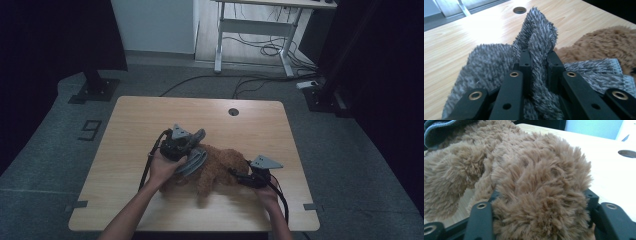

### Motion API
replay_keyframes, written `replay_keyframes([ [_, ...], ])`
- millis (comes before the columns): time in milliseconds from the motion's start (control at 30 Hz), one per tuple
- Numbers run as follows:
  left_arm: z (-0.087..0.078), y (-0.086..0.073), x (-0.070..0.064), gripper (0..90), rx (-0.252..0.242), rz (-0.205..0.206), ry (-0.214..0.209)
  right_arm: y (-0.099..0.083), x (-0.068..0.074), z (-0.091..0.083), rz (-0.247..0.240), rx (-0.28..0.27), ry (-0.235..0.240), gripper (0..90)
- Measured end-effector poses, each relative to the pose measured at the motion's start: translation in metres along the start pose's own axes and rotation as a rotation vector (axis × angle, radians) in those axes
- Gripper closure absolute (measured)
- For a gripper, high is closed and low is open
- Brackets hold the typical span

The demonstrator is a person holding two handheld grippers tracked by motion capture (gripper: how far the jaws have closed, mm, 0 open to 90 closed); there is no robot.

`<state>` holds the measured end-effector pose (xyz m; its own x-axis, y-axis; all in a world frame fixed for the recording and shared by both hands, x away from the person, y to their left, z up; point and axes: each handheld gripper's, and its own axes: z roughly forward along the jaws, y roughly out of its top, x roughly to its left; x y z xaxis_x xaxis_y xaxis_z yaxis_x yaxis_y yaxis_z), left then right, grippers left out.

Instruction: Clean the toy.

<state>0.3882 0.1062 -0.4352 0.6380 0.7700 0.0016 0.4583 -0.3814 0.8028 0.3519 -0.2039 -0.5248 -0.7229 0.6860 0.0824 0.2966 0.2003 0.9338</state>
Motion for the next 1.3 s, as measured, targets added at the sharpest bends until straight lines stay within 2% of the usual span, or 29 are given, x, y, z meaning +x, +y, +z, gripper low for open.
replay_keyframes([
  [200, -0.002, -0.01, 0.006, 78.4, -0.008, -0.032, -0.021, 0.001, -0.001, 0.0, 0.043, 0.014, 0.021, 33.6],
  [333, -0.007, -0.017, 0.007, 78.4, -0.03, -0.049, -0.04, 0.0, 0.0, 0.0, 0.067, 0.018, 0.023, 25.6],
  [433, -0.011, -0.025, 0.006, 78.5, -0.042, -0.053, -0.043, 0.0, 0.0, 0.001, 0.099, 0.024, 0.008, 16.4],
  [533, -0.012, -0.03, 0.006, 78.6, -0.048, -0.059, -0.048, 0.001, -0.001, 0.002, 0.138, 0.04, 0.001, 11.3],
  [600, -0.014, -0.036, 0.008, 78.6, -0.055, -0.08, -0.063, 0.002, -0.002, 0.003, 0.163, 0.053, -0.003, 7.3],
  [767, -0.017, -0.042, 0.008, 78.7, -0.066, -0.08, -0.074, 0.0, -0.006, 0.008, 0.255, 0.1, 0.041, 1.8],
  [967, -0.017, -0.045, 0.005, 78.7, -0.074, -0.081, -0.078, 0.0, -0.007, 0.009, 0.271, 0.139, 0.077, 6.0],
  [1033, -0.018, -0.046, 0.004, 78.7, -0.077, -0.081, -0.082, 0.0, -0.006, 0.008, 0.26, 0.149, 0.085, 13.5],
  [1067, -0.018, -0.046, 0.004, 78.7, -0.077, -0.081, -0.082, 0.0, -0.006, 0.008, 0.26, 0.149, 0.085, 13.5],
  [1100, -0.019, -0.047, 0.003, 78.7, -0.081, -0.079, -0.079, 0.001, -0.005, 0.007, 0.238, 0.148, 0.09, 23.6],
  [1133, -0.019, -0.048, 0.003, 78.7, -0.082, -0.08, -0.078, 0.001, -0.004, 0.006, 0.221, 0.138, 0.09, 28.7],
  [1233, -0.02, -0.048, 0.004, 78.7, -0.088, -0.087, -0.08, 0.005, -0.001, 0.004, 0.147, 0.114, 0.08, 39.2],
  [1300, -0.022, -0.048, 0.004, 78.6, -0.093, -0.087, -0.086, 0.007, 0.003, 0.003, 0.107, 0.104, 0.067, 42.6],
])
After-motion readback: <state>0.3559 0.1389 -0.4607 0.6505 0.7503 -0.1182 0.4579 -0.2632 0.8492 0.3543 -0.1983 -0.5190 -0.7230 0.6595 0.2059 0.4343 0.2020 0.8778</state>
